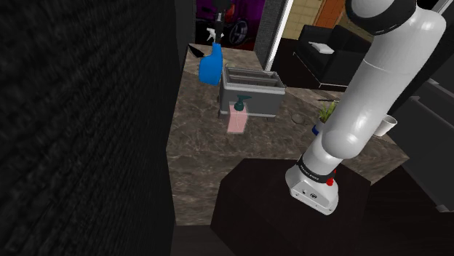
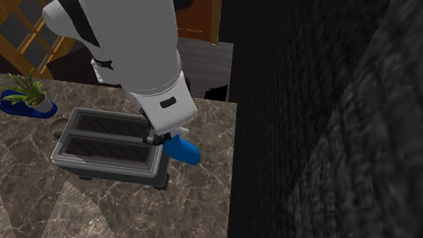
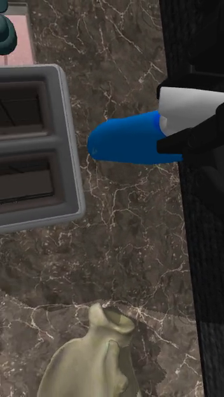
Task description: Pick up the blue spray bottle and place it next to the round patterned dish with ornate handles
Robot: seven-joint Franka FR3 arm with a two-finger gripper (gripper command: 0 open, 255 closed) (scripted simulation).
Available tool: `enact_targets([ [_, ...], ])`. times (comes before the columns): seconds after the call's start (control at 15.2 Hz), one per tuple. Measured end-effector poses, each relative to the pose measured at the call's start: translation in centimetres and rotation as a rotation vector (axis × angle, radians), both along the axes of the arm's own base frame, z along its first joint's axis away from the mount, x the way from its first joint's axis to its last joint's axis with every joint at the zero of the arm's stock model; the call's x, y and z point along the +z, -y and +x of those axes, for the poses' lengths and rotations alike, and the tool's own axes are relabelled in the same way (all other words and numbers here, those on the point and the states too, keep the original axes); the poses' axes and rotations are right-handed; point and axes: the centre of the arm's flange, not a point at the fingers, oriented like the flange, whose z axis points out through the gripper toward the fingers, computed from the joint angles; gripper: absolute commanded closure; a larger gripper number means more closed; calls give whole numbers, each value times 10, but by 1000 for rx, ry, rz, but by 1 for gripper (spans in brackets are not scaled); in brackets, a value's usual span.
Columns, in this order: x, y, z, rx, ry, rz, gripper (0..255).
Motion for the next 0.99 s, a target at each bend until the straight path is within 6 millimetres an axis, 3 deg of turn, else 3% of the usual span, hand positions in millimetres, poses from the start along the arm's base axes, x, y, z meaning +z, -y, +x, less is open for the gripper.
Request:
enact_targets([
  [0.99, 75, 149, -104, 0, -1, 0, 255],
])
